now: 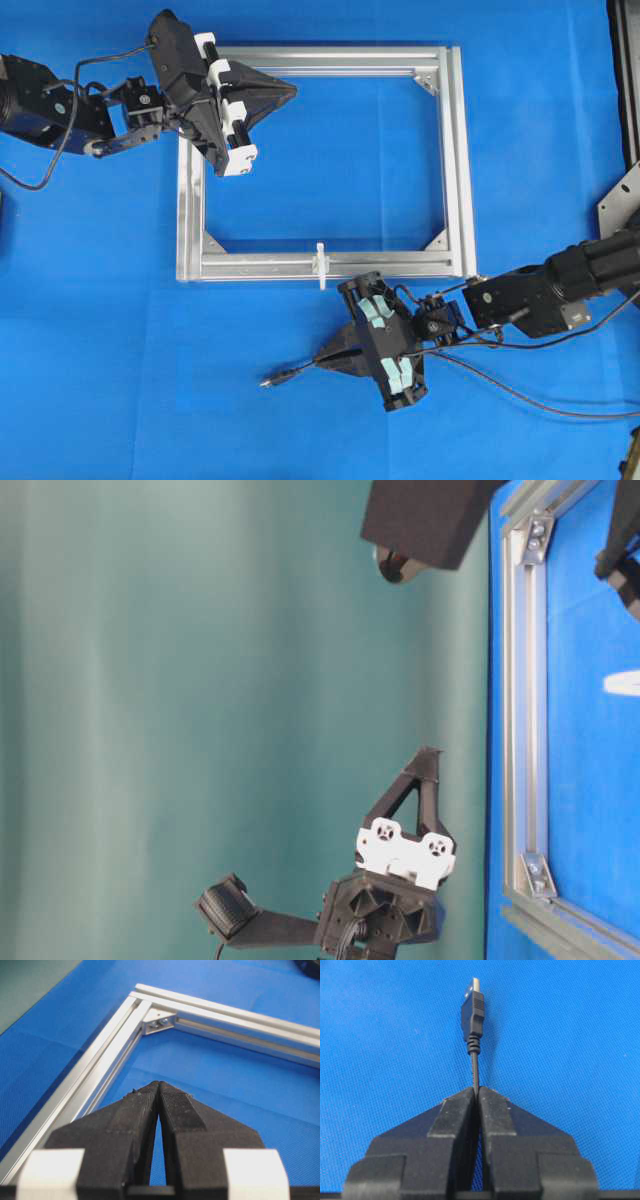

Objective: Insert the wire through the string loop located in the center.
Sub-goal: 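Close the right gripper on the cable just behind the USB plug, then lift the cable and carry it toward the white zip-tie loop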

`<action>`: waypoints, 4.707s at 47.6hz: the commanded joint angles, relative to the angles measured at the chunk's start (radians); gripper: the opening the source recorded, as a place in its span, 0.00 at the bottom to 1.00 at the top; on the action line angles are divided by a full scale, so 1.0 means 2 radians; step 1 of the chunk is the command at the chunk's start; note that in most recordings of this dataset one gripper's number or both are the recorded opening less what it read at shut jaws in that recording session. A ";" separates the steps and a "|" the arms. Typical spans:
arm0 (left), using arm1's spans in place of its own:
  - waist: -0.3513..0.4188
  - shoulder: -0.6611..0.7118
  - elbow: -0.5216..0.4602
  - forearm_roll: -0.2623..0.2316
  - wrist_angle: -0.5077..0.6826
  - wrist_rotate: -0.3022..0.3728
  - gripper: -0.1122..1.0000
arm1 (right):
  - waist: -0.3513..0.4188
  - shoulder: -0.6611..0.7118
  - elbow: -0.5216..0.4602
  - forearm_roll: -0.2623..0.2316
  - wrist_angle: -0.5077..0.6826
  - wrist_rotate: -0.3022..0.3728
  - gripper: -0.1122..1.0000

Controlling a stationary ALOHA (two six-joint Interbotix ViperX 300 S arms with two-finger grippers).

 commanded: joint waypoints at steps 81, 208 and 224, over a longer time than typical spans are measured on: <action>0.002 -0.014 -0.007 0.002 -0.003 0.000 0.10 | 0.002 -0.124 -0.011 -0.002 0.120 -0.004 0.08; 0.001 -0.014 -0.005 0.002 -0.003 -0.001 0.10 | -0.058 -0.244 0.170 0.038 0.072 -0.004 0.08; 0.001 -0.015 -0.005 0.003 -0.003 -0.001 0.10 | -0.100 -0.244 0.172 0.038 0.071 -0.007 0.08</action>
